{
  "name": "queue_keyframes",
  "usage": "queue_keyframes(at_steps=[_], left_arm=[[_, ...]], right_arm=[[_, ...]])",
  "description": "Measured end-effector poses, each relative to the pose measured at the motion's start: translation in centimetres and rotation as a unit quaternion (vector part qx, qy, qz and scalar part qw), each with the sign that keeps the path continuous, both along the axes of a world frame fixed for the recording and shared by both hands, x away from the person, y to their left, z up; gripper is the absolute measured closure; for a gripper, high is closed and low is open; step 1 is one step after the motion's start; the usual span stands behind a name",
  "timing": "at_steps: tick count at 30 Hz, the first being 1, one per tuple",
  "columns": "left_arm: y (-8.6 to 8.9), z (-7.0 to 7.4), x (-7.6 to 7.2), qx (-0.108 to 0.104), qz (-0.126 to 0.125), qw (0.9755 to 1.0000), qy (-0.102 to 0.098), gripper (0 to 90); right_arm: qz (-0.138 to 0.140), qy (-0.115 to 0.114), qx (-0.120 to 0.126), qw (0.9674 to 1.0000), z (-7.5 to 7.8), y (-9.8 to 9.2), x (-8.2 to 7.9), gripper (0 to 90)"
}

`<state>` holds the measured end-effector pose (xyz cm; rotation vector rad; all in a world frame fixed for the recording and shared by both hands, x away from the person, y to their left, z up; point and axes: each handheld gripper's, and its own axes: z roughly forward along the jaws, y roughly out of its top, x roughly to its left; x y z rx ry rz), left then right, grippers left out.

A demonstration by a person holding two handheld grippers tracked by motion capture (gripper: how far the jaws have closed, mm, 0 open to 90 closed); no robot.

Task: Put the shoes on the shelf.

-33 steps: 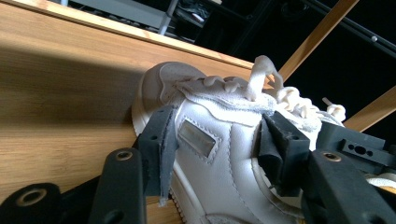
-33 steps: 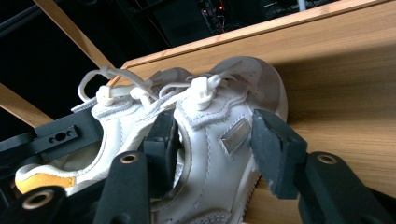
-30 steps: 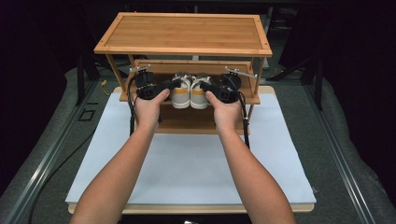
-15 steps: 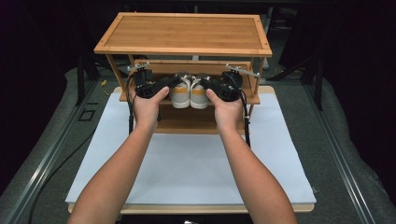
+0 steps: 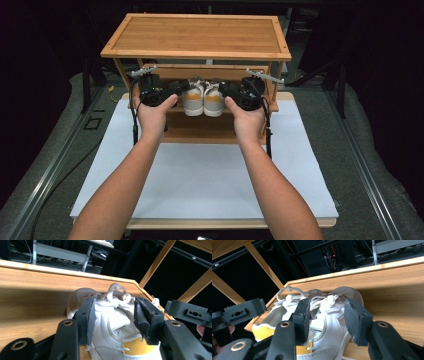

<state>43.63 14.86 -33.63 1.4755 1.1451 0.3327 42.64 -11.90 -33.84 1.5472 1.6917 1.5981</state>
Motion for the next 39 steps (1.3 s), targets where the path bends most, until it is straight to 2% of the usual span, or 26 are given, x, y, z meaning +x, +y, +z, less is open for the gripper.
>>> queue_keyframes(at_steps=[7, 9, 16, 19, 24, 31, 32, 33, 34, 35, 36, 39], left_arm=[[0.9, 0.1, -1.2, -0.001, -0.019, 0.9998, 0.002, 62.2], [1.2, 0.0, -1.4, 0.000, -0.017, 0.9999, 0.002, 63.3], [2.2, -0.7, -1.8, 0.001, -0.013, 0.9999, 0.006, 68.9], [2.4, -1.2, -1.9, 0.000, -0.013, 0.9999, 0.008, 70.6], [2.4, -2.3, -1.8, 0.005, -0.016, 0.9997, 0.018, 72.8], [2.1, -3.6, -1.4, 0.006, -0.013, 0.9996, 0.027, 74.4], [2.1, -3.7, -1.4, 0.004, -0.012, 0.9995, 0.027, 74.8], [2.0, -3.9, -1.3, 0.004, -0.013, 0.9995, 0.029, 75.1], [1.9, -4.0, -1.3, 0.003, -0.015, 0.9994, 0.030, 75.3], [1.7, -4.1, -1.3, 0.001, -0.016, 0.9995, 0.029, 75.7], [1.7, -4.2, -1.2, 0.000, -0.017, 0.9995, 0.028, 75.9], [1.5, -4.3, -1.3, 0.005, -0.014, 0.9996, 0.023, 76.5]], right_arm=[[0.006, -0.013, -0.025, 0.9996, 0.2, 0.1, -1.3, 65.0], [0.007, -0.010, -0.033, 0.9994, 0.2, 0.0, -1.6, 66.9], [0.012, -0.009, -0.034, 0.9993, -0.2, -0.5, -2.4, 72.5], [0.012, -0.009, -0.045, 0.9989, -0.6, -0.6, -2.7, 74.3], [0.009, -0.004, -0.048, 0.9988, -1.5, -0.7, -2.8, 76.7], [0.008, 0.015, -0.049, 0.9986, -2.7, -1.0, -2.3, 78.3], [0.006, 0.005, -0.041, 0.9991, -3.0, -0.9, -2.1, 78.4], [0.003, 0.010, -0.045, 0.9989, -3.1, -0.8, -2.1, 78.7], [0.004, 0.010, -0.044, 0.9990, -3.3, -0.8, -2.1, 78.9], [0.010, 0.020, -0.047, 0.9986, -3.3, -0.9, -2.1, 79.1], [0.003, 0.016, -0.045, 0.9989, -3.6, -0.9, -2.0, 79.3], [0.005, 0.016, -0.042, 0.9990, -3.8, -0.8, -1.9, 79.5]])
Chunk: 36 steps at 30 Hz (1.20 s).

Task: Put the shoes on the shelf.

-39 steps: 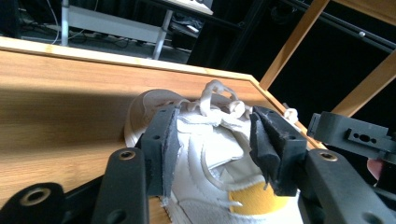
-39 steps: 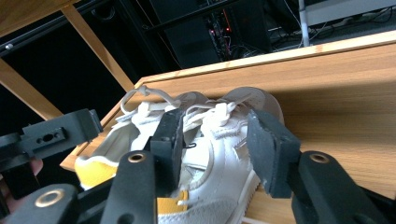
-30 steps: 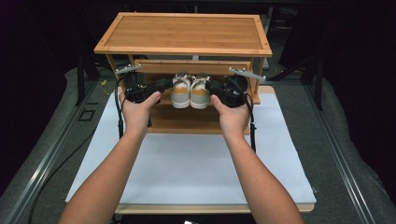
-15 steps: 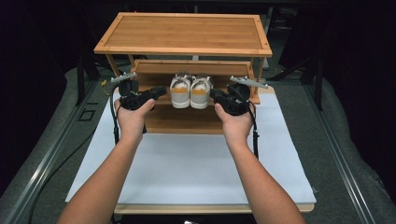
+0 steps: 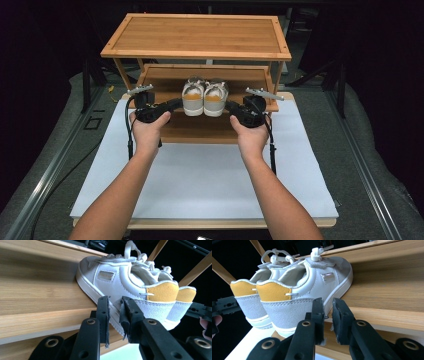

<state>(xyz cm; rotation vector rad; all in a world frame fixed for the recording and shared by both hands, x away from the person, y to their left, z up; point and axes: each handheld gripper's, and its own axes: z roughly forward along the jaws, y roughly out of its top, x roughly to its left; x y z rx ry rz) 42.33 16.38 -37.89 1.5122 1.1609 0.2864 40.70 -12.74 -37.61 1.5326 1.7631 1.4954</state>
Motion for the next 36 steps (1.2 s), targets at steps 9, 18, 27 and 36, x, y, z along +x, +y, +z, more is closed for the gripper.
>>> queue_keyframes(at_steps=[9, 18, 27, 36], left_arm=[[-0.3, 0.0, -0.1, -0.001, -0.003, 1.0000, -0.007, 83.5], [-0.6, 0.2, 0.1, 0.006, -0.005, 0.9999, -0.008, 89.5], [-0.6, 0.2, 0.9, 0.000, -0.001, 1.0000, -0.003, 89.6], [-0.8, 0.2, 1.9, 0.005, 0.008, 0.9999, -0.006, 89.7]], right_arm=[[-0.003, -0.008, 0.004, 1.0000, 0.0, 0.5, 0.0, 87.0], [-0.001, -0.013, 0.010, 0.9999, 0.0, 0.8, 0.1, 90.0], [-0.002, 0.001, -0.007, 1.0000, 0.4, 1.0, 0.8, 90.0], [-0.005, -0.013, -0.005, 0.9999, 0.3, 1.3, 1.9, 90.0]])
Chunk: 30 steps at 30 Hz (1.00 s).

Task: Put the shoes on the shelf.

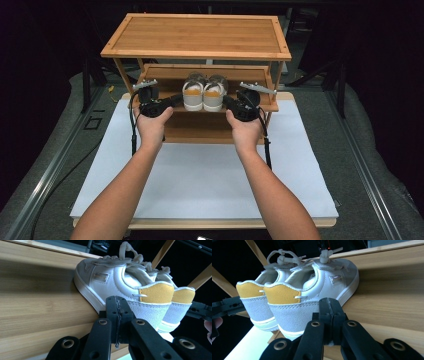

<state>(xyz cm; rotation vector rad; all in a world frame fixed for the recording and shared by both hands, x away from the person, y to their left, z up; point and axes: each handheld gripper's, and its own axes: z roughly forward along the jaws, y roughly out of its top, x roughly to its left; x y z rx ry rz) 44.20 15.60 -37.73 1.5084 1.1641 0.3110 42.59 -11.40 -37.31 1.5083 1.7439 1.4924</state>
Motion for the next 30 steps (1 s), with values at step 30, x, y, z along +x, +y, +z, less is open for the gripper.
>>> queue_keyframes(at_steps=[30], left_arm=[[-1.0, -0.2, 3.3, 0.011, 0.021, 0.9997, 0.005, 89.8]], right_arm=[[-0.022, 0.018, 0.000, 0.9996, -0.1, 0.0, 3.4, 90.0]])
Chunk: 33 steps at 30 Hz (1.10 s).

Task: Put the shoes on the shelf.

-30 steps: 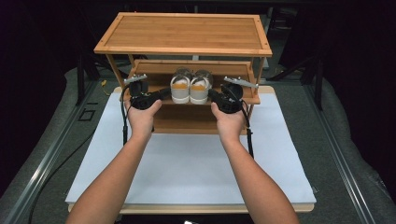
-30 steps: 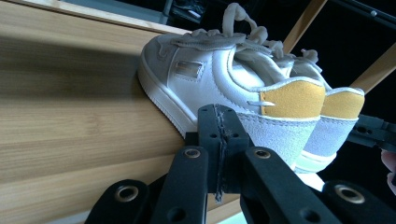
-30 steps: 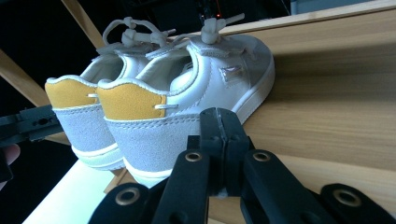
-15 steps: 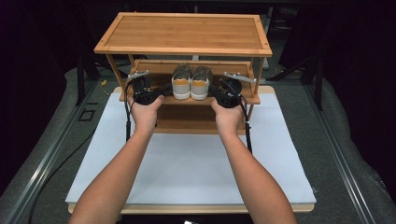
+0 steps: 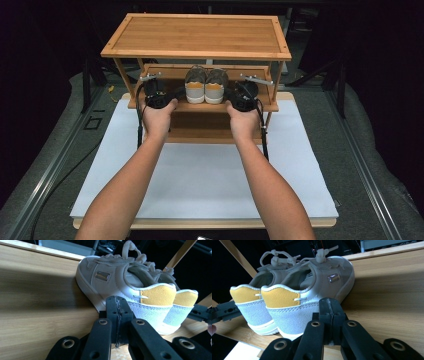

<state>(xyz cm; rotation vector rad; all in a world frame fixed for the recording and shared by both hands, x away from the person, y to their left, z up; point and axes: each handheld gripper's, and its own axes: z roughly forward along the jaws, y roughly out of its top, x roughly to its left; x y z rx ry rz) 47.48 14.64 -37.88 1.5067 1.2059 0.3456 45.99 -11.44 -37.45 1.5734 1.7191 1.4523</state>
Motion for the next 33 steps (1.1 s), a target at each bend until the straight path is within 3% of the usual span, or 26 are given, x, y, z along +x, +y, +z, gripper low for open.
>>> queue_keyframes(at_steps=[4, 22, 28, 30, 33], left_arm=[[-0.01, -0.10, 0.31, -0.001, -0.001, 1.0000, 0.007, 89.8], [-0.15, -0.20, 0.42, -0.005, 0.005, 1.0000, 0.004, 89.8], [-0.13, -0.21, 0.38, -0.007, 0.006, 0.9999, 0.005, 89.6], [-0.14, -0.25, 0.34, -0.009, 0.007, 0.9999, 0.005, 89.5], [0.13, -0.29, 0.34, -0.010, 0.003, 0.9999, 0.006, 87.7]], right_arm=[[0.000, 0.005, 0.000, 1.0000, -0.07, -0.02, 0.39, 90.0], [-0.012, 0.000, -0.001, 0.9999, -0.20, 0.10, 0.55, 90.0], [-0.010, 0.008, -0.002, 0.9999, -0.12, 0.03, 0.47, 89.2], [-0.022, 0.002, -0.003, 0.9998, -0.20, 0.15, 0.48, 88.2], [-0.015, -0.001, -0.005, 0.9999, -0.24, 0.08, 0.41, 86.0]])
